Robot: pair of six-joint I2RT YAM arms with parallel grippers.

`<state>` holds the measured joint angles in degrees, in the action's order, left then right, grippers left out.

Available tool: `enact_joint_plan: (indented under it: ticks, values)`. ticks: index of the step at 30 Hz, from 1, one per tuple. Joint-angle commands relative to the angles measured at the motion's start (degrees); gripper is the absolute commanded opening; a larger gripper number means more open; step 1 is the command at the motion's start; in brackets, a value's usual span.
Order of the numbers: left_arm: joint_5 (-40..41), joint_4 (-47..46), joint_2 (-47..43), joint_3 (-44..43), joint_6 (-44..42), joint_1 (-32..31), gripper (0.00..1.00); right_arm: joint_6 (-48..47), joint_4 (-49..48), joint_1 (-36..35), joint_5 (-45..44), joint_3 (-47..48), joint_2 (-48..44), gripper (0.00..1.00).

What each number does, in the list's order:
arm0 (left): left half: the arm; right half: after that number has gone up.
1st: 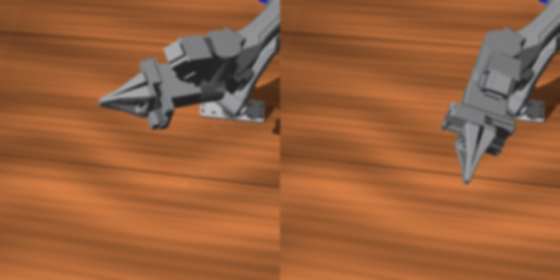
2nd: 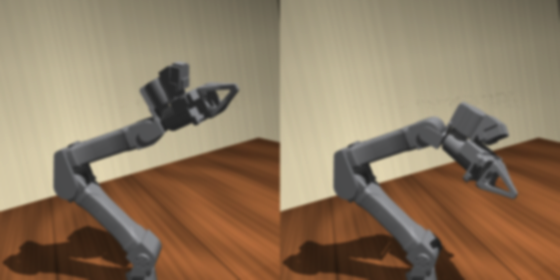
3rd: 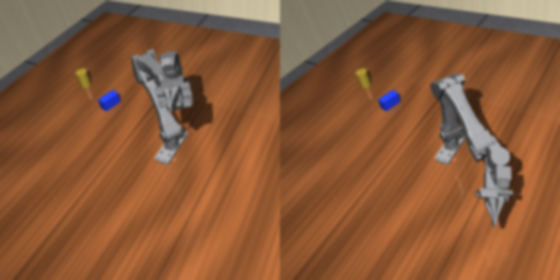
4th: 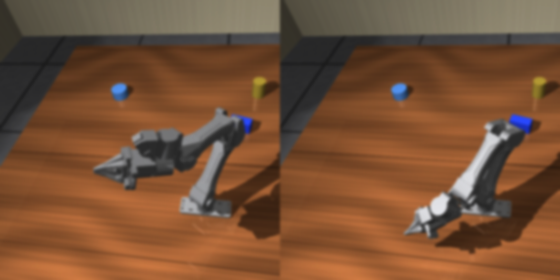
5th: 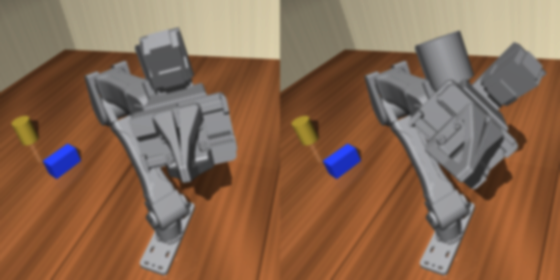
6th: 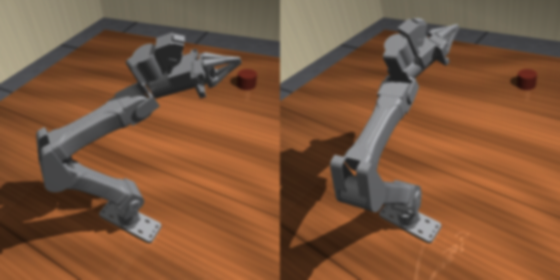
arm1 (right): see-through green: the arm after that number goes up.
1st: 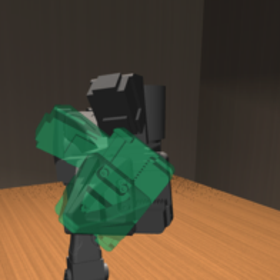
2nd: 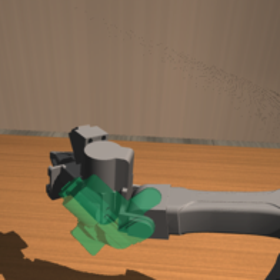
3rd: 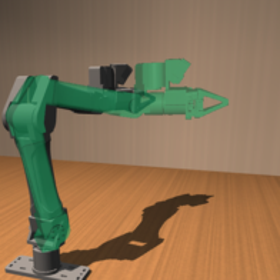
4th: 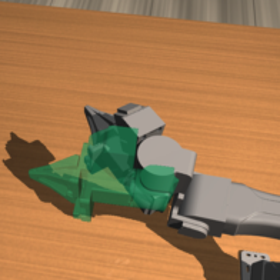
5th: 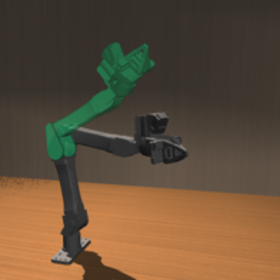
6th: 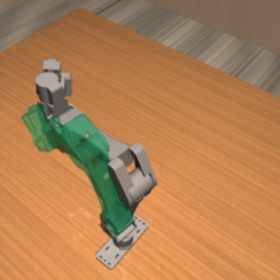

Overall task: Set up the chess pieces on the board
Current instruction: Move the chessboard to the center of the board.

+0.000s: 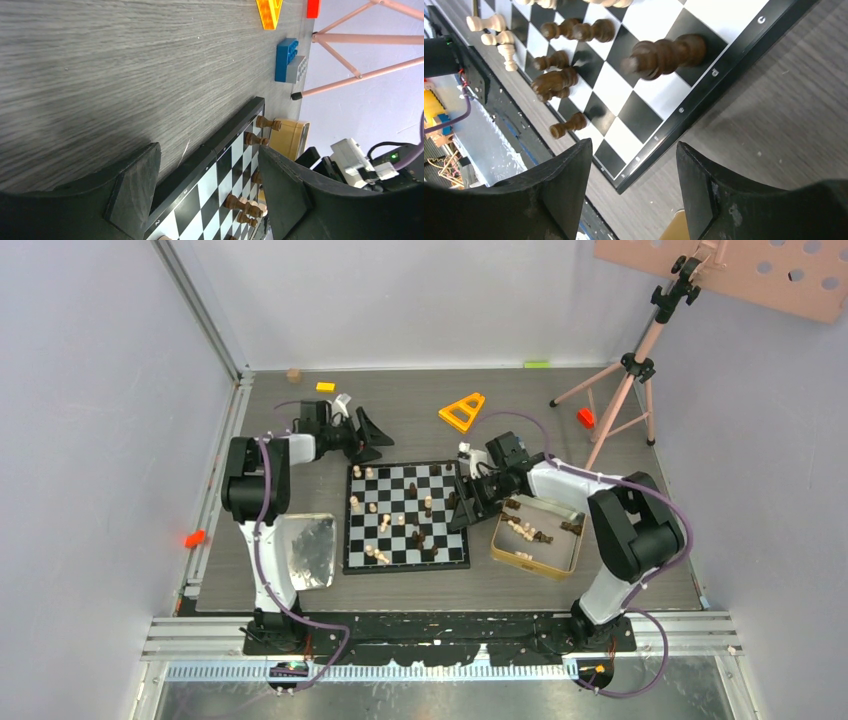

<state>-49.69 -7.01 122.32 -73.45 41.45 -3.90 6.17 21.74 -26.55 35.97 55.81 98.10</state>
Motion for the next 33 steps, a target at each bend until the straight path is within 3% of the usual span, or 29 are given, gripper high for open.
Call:
enact_joint_plan:
  ticks: [1, 10, 26, 33]
  values:
    - [0.22, 5.21, -2.66, 1.95, -2.85, -1.59, 0.74, -1.28, 1.64, 0.00, 0.59, -0.71, -6.09, 0.68]
    - [-0.26, 4.89, -3.84, 3.99, -3.08, -2.99, 0.74, -4.96, 5.32, 0.00, -3.80, 1.53, -10.92, 0.69]
    - [-3.90, 6.83, 6.59, -12.24, -1.81, -10.64, 0.74, -8.97, 6.43, 3.85, -9.21, 5.08, -15.24, 0.69]
    - [-4.43, 12.02, 11.02, -19.41, -1.61, -14.89, 0.74, -10.13, 8.04, 5.10, -10.41, 4.92, -16.96, 0.69]
